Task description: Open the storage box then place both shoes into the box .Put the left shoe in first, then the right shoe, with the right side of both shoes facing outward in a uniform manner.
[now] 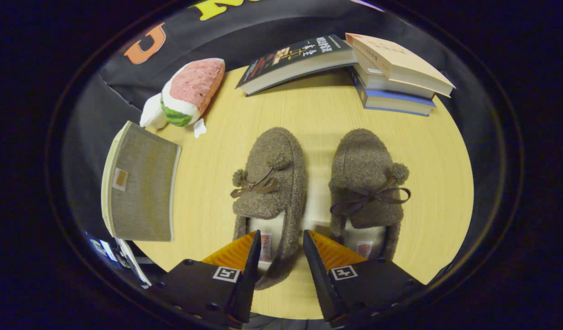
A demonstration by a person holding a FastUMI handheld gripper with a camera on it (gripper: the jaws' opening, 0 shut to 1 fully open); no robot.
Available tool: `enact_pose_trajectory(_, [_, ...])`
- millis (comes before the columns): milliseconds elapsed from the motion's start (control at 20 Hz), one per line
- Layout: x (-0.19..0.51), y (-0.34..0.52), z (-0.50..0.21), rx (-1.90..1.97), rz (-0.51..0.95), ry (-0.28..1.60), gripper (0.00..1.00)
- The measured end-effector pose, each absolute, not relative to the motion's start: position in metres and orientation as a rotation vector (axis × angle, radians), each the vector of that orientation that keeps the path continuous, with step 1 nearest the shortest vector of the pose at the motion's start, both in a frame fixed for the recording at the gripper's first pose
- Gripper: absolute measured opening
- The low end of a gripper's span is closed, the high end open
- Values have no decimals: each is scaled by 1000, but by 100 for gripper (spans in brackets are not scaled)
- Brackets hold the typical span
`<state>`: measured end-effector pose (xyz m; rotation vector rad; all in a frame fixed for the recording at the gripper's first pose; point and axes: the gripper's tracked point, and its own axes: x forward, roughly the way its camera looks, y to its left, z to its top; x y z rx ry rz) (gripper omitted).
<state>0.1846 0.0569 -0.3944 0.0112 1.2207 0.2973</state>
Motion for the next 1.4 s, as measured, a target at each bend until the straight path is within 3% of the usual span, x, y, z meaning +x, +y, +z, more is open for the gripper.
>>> enact_pose_trajectory(150, [189,51,-407,-7,203,1251,38])
enact_pose_trajectory(250, [190,50,-408,42,158,1273,36])
enact_pose_trajectory(300, [189,51,-408,49,143,1288,16])
enact_pose_trajectory(350, [187,46,-405,45,118,1299,16])
enact_pose_trajectory(450, [185,43,-405,42,76,1315,2])
enact_pose_trajectory(900, [167,66,-349,155,125,1277,2])
enact_pose_trajectory(1400, [143,181,-218,227,289,1130,2])
